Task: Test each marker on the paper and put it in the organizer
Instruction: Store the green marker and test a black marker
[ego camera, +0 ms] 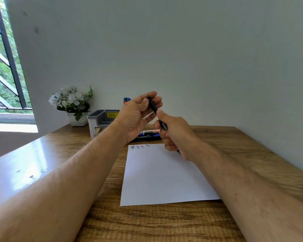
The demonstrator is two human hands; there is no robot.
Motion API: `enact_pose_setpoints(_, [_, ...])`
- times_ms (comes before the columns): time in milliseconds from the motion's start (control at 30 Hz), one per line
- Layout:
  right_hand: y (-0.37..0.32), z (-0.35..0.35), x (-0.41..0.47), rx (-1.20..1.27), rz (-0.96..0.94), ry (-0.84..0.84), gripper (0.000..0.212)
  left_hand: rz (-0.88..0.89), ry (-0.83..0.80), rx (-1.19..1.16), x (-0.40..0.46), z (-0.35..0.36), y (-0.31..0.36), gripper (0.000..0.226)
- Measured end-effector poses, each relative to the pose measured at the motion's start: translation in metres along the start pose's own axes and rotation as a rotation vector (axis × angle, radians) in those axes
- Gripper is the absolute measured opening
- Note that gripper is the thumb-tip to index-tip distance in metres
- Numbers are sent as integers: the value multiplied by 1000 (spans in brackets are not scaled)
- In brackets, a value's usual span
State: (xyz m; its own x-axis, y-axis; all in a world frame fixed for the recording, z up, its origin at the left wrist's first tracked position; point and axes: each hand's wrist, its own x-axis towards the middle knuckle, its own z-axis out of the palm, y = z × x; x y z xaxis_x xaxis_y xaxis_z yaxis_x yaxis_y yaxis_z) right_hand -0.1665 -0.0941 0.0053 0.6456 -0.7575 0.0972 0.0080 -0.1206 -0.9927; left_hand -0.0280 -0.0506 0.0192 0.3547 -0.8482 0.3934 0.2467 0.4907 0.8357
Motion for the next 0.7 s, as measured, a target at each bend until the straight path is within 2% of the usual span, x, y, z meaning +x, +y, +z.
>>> enact_pose_setpoints(300, [10,-9,5,-13,53,33,38,35,222,65,8,-11,5,33])
enact_pose_setpoints(433, [14,-9,9,-9,54,142,39,-78,209,457,8,-15,13,37])
enact_pose_setpoints(567, [18,-8,13,-20,16,210,29,-287,42,901,6,-10,16,32])
enact_pose_setpoints(700, [22,-5,13,-16,-7,208,43,-389,-89,1237,1,-2,11,36])
